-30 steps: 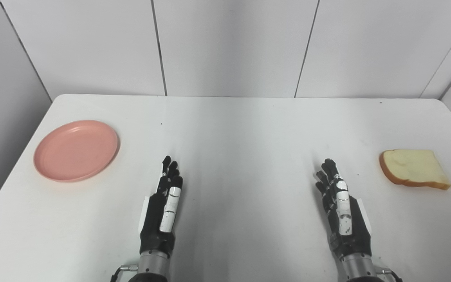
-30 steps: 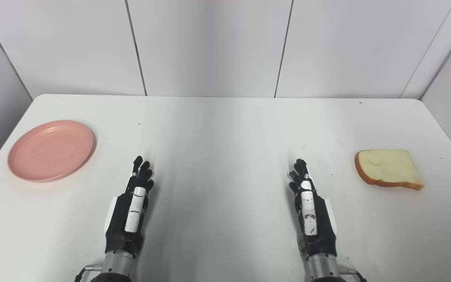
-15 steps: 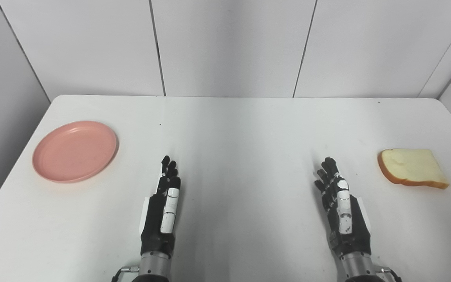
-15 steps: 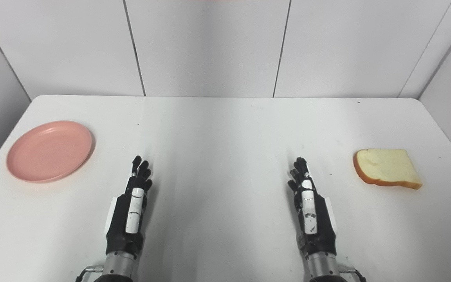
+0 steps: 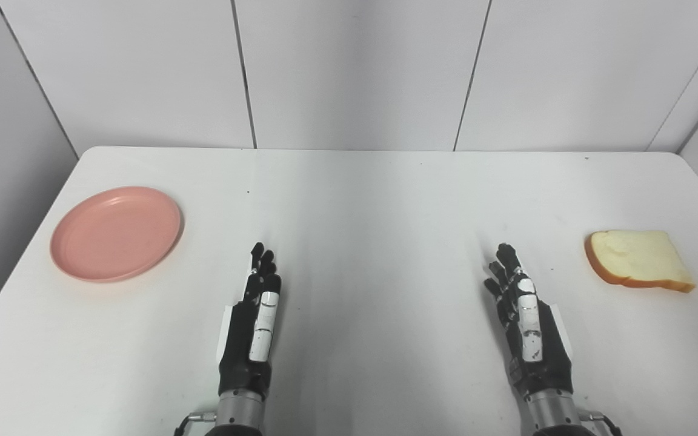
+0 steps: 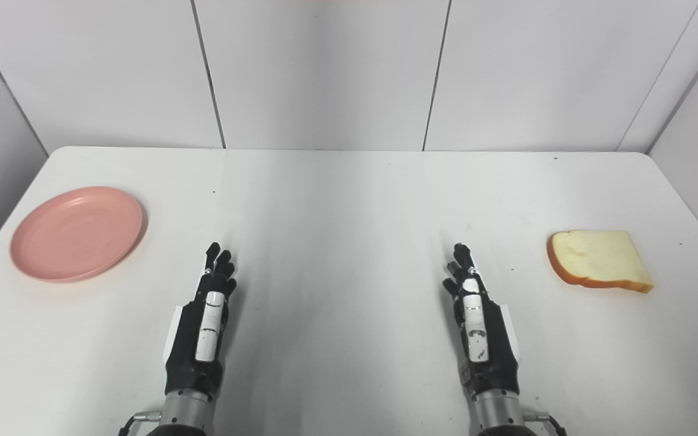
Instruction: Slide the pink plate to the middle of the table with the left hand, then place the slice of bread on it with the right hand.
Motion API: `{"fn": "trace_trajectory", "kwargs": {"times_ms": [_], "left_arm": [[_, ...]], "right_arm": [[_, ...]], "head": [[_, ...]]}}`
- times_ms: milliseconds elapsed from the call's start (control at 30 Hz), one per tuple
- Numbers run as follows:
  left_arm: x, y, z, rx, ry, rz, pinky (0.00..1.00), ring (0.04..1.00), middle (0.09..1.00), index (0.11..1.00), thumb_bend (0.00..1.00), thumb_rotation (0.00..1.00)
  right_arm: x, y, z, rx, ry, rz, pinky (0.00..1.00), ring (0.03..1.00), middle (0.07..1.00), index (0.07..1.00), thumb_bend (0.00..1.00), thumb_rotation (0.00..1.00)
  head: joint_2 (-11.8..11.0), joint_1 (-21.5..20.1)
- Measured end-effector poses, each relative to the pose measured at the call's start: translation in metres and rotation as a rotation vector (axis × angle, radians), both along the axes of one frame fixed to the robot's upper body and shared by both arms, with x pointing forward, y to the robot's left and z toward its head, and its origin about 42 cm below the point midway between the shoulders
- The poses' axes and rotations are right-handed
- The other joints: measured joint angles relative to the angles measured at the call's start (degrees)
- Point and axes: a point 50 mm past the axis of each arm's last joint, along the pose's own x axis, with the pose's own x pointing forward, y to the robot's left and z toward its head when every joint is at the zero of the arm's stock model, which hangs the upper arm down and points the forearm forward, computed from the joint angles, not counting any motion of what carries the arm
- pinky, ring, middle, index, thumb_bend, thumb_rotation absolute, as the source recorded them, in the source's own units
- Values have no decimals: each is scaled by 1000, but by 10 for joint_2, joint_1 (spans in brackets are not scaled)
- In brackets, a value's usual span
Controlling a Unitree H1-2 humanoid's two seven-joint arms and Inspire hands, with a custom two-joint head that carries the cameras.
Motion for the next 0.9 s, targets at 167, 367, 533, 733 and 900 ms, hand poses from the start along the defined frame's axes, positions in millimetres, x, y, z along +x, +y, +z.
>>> {"fn": "trace_trajectory", "kwargs": {"times_ms": [167, 367, 533, 733, 900], "left_arm": [[1, -4, -3, 14, -28, -9, 1000, 1000, 1000, 1000, 711, 927], [6, -11, -5, 22, -50, -7, 1000, 1000, 1000, 1000, 705, 921], [8, -14, -5, 33, -66, -4, 1000, 1000, 1000, 1000, 683, 944], [10, -17, -6, 32, -71, -15, 1000, 1000, 1000, 1000, 723, 933], [11, -20, -5, 30, -88, -9, 1000, 1000, 1000, 1000, 735, 929]], "right_arm": [[1, -2, -2, 15, -9, 6, 979, 972, 981, 936, 774, 1000], [4, -5, -4, 9, -31, 7, 993, 986, 995, 950, 773, 1000], [7, -7, -5, 9, -33, 16, 1000, 1000, 1000, 958, 751, 1000], [19, -14, -5, 16, -42, 25, 1000, 1000, 1000, 968, 752, 1000], [31, -22, -3, -2, -58, 27, 1000, 1000, 1000, 968, 748, 1000]], "head": [[-20, 19], [-45, 41], [-60, 51], [-78, 68], [-89, 80]]}}
